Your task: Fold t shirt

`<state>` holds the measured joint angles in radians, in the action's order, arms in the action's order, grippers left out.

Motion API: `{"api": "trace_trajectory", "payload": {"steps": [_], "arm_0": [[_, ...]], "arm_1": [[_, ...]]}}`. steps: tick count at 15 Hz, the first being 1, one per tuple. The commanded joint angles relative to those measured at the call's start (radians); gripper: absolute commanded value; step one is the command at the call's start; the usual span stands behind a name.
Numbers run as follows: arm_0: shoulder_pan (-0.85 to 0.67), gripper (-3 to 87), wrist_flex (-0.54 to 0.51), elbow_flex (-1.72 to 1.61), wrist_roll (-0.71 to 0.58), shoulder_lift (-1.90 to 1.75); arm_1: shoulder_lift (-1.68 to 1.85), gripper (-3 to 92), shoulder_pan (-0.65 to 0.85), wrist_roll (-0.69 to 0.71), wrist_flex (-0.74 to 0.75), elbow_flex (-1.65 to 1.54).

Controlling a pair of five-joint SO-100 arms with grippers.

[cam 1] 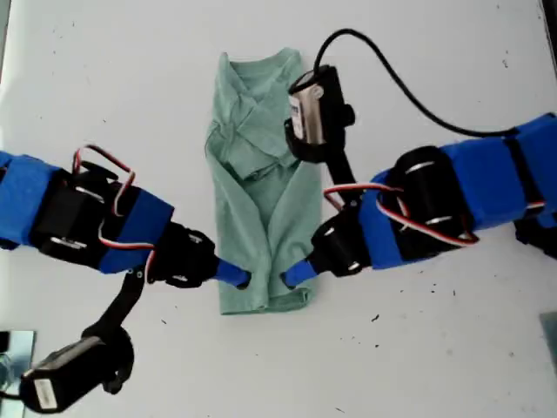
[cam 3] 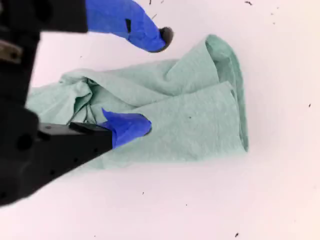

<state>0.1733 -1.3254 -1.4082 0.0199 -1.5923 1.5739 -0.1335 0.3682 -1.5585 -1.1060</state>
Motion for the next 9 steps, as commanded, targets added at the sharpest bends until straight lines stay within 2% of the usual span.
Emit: {"api": "trace_trajectory", "payload": {"steps": [1,5,9], "arm_0": [[0.015,24.0,-0.014,0.063,-0.006,0.064],[0.012,25.0,0.026,0.064,0.003,0.181],[0.008,23.3,0.137,0.107,0.005,0.376]], "arm_1": [[-0.044,32.6,-0.032,-0.026,0.043,0.084],[-0.187,32.5,-0.041,-0.028,0.127,0.095],[-0.370,29.6,-0.041,-0.066,0.155,0.081]]}}
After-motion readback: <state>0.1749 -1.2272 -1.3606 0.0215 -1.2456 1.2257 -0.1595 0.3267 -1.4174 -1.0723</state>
